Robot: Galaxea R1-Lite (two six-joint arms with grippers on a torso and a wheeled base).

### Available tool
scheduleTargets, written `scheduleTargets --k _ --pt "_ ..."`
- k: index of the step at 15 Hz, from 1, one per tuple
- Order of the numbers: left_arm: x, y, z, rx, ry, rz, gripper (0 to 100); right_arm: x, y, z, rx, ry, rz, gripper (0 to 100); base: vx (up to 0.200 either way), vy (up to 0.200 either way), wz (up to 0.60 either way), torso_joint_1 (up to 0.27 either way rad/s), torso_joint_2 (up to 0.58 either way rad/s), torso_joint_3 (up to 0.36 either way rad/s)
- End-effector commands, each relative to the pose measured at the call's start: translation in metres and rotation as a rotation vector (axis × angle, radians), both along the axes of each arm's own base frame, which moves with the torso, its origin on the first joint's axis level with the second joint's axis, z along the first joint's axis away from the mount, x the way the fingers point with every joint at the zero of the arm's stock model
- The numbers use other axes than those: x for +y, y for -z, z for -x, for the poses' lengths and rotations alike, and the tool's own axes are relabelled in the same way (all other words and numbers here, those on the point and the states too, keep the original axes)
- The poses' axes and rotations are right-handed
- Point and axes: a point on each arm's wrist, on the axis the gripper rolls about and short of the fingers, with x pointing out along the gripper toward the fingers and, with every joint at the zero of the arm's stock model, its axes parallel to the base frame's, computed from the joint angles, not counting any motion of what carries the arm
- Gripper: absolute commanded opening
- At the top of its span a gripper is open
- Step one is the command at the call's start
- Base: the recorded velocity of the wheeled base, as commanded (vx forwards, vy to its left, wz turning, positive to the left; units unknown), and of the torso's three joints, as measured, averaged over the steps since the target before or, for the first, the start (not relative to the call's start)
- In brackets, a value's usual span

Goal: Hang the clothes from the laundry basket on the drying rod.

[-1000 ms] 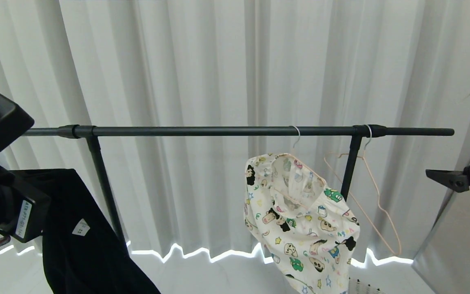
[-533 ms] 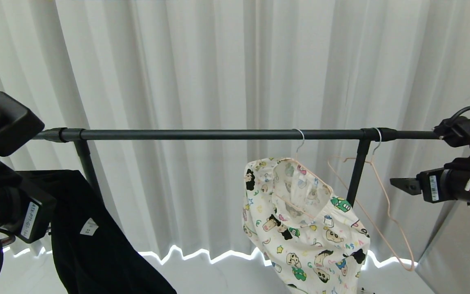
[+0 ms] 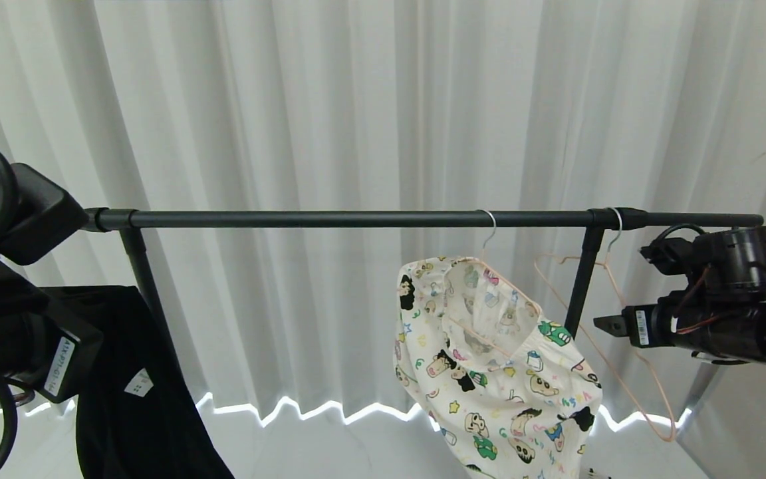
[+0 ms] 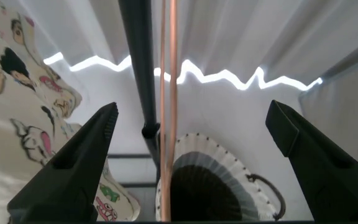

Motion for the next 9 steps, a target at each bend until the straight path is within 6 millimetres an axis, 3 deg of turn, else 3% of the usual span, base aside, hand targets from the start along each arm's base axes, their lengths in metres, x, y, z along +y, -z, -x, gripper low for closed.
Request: scheduleTargets --k 1,9 --pt "0.0004 0.0007 0.0004 0.002 -0.002 0.0 0 0.0017 0.0126 -0.0059 0.043 0.001 0.007 100 0.0 0.0 0.0 0.0 0.0 0.0" --pt "0.0007 -0.001 0.001 -0.006 -0.002 0.002 0 0.0026 0.0209 -0.0097 0.071 0.007 0.009 100 0.0 0.0 0.0 0.0 0.0 0.0"
